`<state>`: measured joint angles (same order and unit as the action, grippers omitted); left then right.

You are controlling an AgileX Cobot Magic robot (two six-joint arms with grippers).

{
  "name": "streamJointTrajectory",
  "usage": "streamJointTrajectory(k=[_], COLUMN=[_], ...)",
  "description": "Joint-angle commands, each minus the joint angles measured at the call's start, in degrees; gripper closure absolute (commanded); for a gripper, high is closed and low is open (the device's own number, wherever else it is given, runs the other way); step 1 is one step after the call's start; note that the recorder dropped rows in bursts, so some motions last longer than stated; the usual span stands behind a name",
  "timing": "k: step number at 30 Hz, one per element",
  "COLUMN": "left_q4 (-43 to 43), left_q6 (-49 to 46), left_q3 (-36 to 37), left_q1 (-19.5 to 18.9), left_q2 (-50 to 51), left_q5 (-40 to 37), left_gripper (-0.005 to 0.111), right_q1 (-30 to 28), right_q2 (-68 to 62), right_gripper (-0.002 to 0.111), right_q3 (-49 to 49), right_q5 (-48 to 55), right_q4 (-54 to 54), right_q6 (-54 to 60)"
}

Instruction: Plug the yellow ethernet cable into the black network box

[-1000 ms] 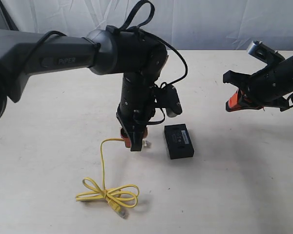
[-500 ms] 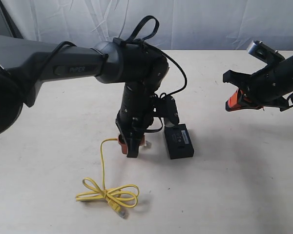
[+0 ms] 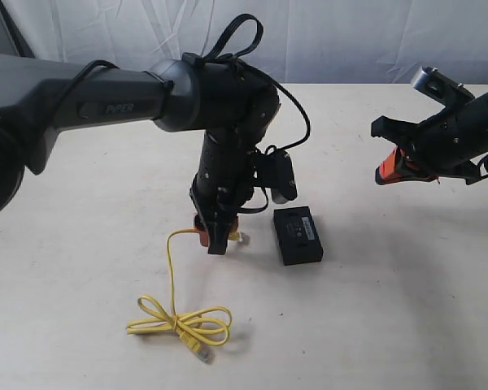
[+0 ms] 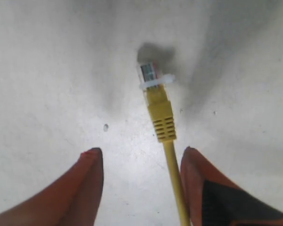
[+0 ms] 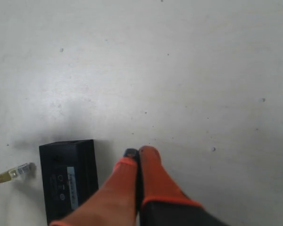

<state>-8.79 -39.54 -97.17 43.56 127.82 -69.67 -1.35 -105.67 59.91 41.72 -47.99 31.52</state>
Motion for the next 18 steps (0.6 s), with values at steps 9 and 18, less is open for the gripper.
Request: streamJointTrajectory(k=[9,18], left_q4=[-0.1,9.1], left_q6=[-3.4,-6.4], left_q3=[0.0,0.0], left_q1=[0.0,-1.3], left_q2=[-0.5,-4.4], left_q5=[-0.3,-0.3], left_gripper=[0.107,0.107], right_q1=[-0.3,-0.3], right_q2=[0.4,0.4], right_gripper=[0.109,0.109], right_q3=[-0.1,-0.1], right_q5=[-0.4,-0.2], right_q4=[-0.7,-0.7], right_q6=[1.3,1.4])
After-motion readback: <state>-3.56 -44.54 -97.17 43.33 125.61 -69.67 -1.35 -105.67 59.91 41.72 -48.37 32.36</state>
